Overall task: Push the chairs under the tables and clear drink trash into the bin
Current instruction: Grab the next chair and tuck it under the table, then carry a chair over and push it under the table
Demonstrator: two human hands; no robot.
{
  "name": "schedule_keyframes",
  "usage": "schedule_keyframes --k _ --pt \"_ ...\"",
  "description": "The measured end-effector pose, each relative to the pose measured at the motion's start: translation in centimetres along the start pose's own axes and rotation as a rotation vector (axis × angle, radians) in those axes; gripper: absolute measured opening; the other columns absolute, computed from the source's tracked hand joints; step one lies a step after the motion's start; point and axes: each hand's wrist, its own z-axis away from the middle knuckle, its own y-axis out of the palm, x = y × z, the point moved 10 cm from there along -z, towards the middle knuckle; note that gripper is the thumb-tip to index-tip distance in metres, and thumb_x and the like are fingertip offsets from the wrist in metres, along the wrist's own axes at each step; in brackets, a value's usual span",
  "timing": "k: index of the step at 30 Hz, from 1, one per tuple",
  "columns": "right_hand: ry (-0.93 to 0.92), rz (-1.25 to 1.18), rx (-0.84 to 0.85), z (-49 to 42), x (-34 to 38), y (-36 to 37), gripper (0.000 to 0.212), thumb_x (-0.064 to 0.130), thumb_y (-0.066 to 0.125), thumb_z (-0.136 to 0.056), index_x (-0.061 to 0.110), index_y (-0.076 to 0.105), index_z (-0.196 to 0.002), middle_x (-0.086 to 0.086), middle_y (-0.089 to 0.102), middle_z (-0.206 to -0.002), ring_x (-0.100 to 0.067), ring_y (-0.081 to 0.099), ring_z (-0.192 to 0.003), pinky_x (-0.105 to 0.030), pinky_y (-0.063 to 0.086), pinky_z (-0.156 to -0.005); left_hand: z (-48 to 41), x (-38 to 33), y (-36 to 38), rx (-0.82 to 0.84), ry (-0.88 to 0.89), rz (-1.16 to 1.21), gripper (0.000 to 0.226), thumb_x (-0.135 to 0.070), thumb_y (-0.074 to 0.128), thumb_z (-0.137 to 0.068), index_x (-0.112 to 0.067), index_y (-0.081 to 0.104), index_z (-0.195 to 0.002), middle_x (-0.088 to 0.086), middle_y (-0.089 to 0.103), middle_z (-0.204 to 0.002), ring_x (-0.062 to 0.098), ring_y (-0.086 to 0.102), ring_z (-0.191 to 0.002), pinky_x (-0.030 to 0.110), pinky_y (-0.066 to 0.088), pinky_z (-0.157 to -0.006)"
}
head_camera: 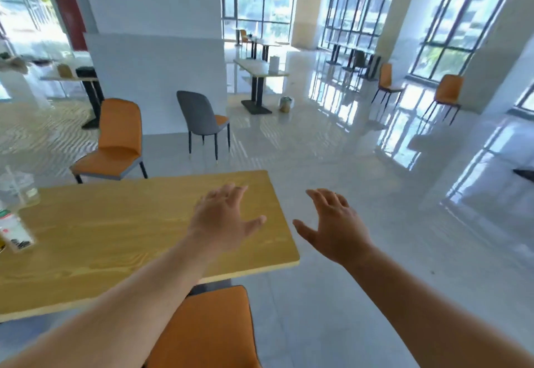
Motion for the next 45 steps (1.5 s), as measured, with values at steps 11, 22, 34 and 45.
schedule_keyframes --k 11,22,34,45 --pt "0.057 0.198 -0.287 -8.1 -30.1 -26.7 0.087 0.081 0.042 -0.087 0.029 0.033 -0.156 -0.001 0.043 -0.158 -0.026 0.035 -0.146 -0.047 0.035 -0.115 -20.7 -36.7 -8.4 -0.284 0.303 -0.001 0.095 -0.085 0.045 -0.078 -0.029 0.038 -0.154 -0.001 0.047 -0.158 0.026 0.043 -0.143 0.048 0.037 -0.117" --pt "0.058 0.281 -0.171 -26.2 -43.3 -20.6 0.082 0.082 0.037 -0.086 0.029 0.048 -0.147 0.003 0.054 -0.147 -0.023 0.043 -0.138 -0.043 0.037 -0.109 -43.6 -41.0 -0.9 -0.231 0.313 -0.008 0.082 -0.076 0.058 -0.086 -0.028 0.043 -0.152 -0.001 0.049 -0.156 0.026 0.043 -0.142 0.046 0.038 -0.114" --pt "0.024 0.296 -0.074 -52.3 -48.0 -13.9 0.067 0.076 0.043 -0.088 0.031 0.060 -0.134 0.007 0.068 -0.122 -0.019 0.058 -0.116 -0.037 0.047 -0.092 -69.9 -36.0 3.0 -0.123 0.328 0.033 0.071 -0.068 0.062 -0.087 -0.034 0.045 -0.147 -0.006 0.053 -0.150 0.022 0.050 -0.133 0.040 0.047 -0.103" --pt "-0.314 0.085 0.025 -78.8 -48.5 0.5 0.086 0.082 0.042 -0.086 0.037 0.026 -0.158 0.005 0.037 -0.163 -0.021 0.037 -0.146 -0.043 0.038 -0.115 -90.1 -20.5 8.4 -0.091 0.081 -0.108 0.084 -0.069 0.061 -0.086 -0.038 0.027 -0.156 -0.007 0.027 -0.168 0.021 0.035 -0.148 0.047 0.043 -0.112"
